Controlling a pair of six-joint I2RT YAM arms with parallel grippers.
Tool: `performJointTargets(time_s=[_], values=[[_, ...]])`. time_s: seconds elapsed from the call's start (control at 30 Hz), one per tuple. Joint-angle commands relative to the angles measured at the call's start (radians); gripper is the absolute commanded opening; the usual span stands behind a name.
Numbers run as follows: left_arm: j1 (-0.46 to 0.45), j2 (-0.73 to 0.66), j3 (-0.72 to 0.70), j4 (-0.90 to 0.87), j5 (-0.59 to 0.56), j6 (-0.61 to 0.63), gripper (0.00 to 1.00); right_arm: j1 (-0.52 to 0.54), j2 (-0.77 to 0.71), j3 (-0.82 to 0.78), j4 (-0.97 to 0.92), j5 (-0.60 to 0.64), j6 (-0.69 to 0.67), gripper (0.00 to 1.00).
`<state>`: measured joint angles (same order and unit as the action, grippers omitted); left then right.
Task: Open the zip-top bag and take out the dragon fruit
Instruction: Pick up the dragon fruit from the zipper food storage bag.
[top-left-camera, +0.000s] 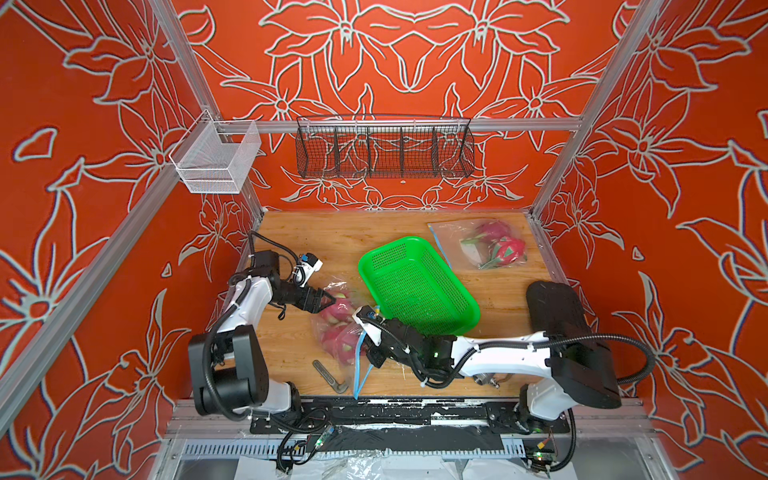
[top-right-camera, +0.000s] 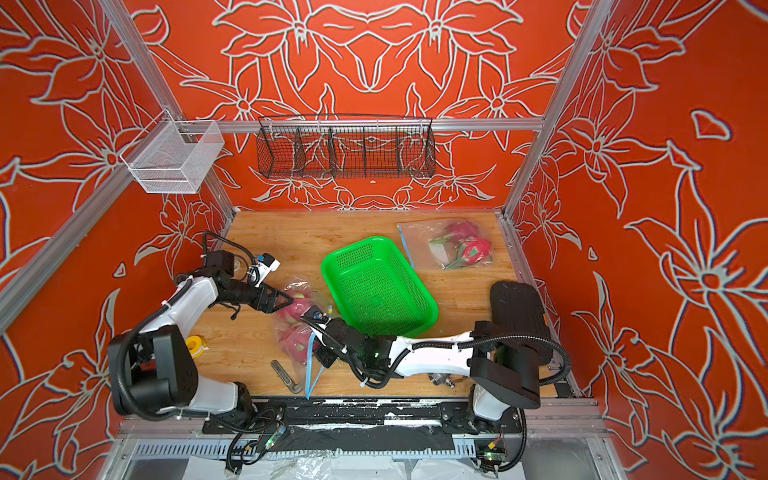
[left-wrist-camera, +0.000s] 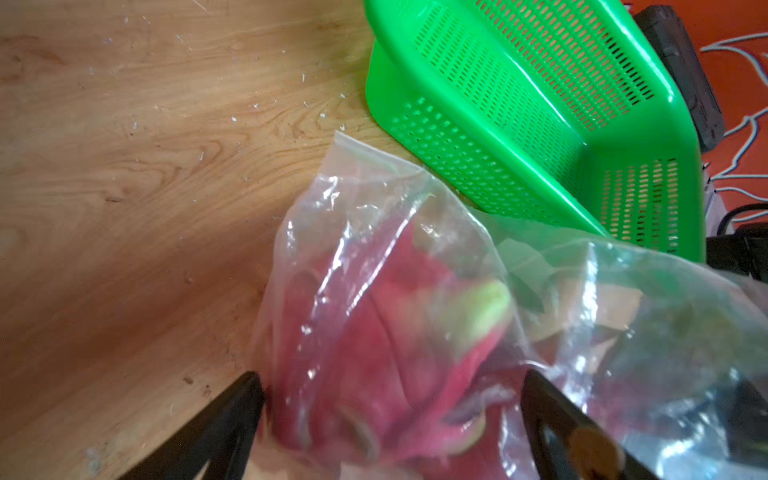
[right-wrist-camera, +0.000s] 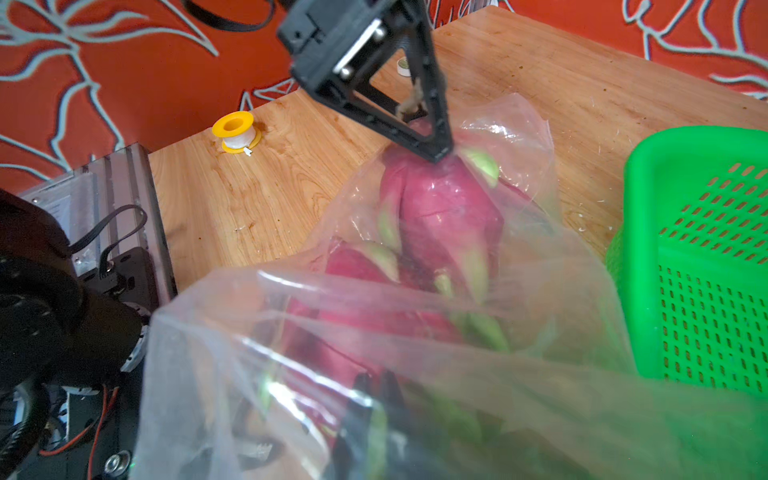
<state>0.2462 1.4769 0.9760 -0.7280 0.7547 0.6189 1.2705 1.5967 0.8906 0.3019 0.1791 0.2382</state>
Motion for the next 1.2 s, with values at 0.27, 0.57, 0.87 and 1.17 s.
performJointTargets(time_s=[0.27, 0.57, 0.87, 1.17], values=[[-0.129, 0.22, 0.134, -0.015, -0.107, -0.123, 0.83, -0.011, 0.089, 0.082, -0.057, -0.063, -0.054, 0.0], [-0.182, 0.227, 0.137, 0.018, -0.313, -0.159, 0.31, -0.013, 0.065, 0.134, -0.052, -0.14, -0.077, 0.0], [-0.185, 0.228, 0.021, 0.188, -0.716, -0.082, 0.24, -0.005, -0.066, 0.028, 0.058, -0.303, -0.115, 0.0], [-0.183, 0.198, -0.046, 0.271, -0.87, -0.017, 0.25, -0.004, -0.237, -0.087, 0.097, -0.273, -0.148, 0.0]])
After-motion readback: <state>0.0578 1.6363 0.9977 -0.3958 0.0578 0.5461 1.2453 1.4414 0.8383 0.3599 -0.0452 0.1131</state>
